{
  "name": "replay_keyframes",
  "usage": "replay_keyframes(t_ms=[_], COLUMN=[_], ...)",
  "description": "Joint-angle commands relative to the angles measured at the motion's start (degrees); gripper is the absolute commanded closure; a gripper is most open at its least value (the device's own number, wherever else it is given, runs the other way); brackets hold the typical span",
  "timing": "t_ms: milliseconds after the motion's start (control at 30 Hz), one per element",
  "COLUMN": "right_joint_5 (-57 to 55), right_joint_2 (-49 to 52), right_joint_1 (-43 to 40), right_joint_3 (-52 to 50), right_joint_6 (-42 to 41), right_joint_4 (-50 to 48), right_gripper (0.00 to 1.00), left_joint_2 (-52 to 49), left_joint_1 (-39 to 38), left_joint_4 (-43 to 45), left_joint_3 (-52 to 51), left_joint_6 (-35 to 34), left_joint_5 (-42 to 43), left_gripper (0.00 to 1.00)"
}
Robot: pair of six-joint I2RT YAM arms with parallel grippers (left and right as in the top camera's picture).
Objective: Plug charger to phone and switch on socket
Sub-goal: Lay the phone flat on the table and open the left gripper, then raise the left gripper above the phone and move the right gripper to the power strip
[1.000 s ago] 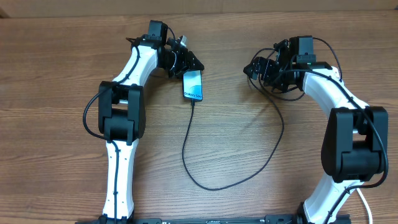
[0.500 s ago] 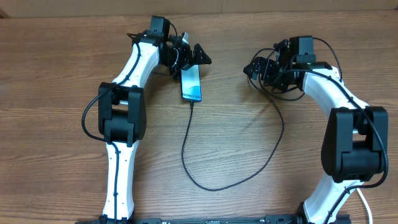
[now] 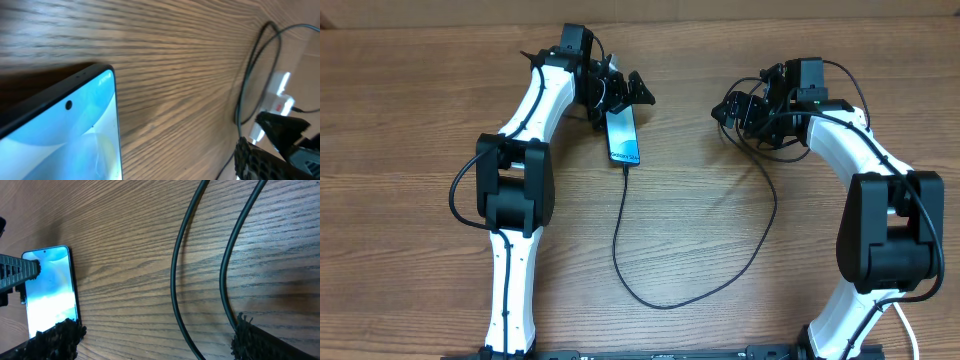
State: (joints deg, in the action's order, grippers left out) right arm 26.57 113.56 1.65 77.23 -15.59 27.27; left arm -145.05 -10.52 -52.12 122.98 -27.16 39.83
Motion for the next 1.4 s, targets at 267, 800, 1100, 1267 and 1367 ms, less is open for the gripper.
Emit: replay_keyframes(t_ms=[267, 800, 1100, 1267, 1367], right_joint_5=[-0.46, -0.46, -0.46, -1.09, -1.09], right_joint_2=[-1.68, -1.68, -1.68, -1.68, -1.68], right_joint_1=[0.20, 0.20, 0.20, 0.20, 0.20], right_joint_3=[0.42, 0.42, 0.42, 0.42, 0.42], right_joint_6=[0.50, 0.50, 0.50, 0.70, 0.70], right_joint_4=[-0.11, -0.04, 0.11, 0.26, 0.28], right_gripper=[0.00, 0.00, 0.00, 0.00, 0.00], left_joint_2=[-3.76, -3.76, -3.58, -1.40, 0.15], left_joint_1=[0.37, 0.37, 0.39, 0.44, 0.42], left_joint_4=[-4.55, -7.63, -8.09, -8.83, -10.78], left_joint_3=[-2.14, -2.10, -2.05, -1.05, 1.18], left_joint_6=[-2.71, -2.86, -0.96, 4.50, 6.45], left_joint_5=[-18.71, -25.29, -27.02, -29.79, -32.70], left_gripper=[0.00, 0.00, 0.00, 0.00, 0.00])
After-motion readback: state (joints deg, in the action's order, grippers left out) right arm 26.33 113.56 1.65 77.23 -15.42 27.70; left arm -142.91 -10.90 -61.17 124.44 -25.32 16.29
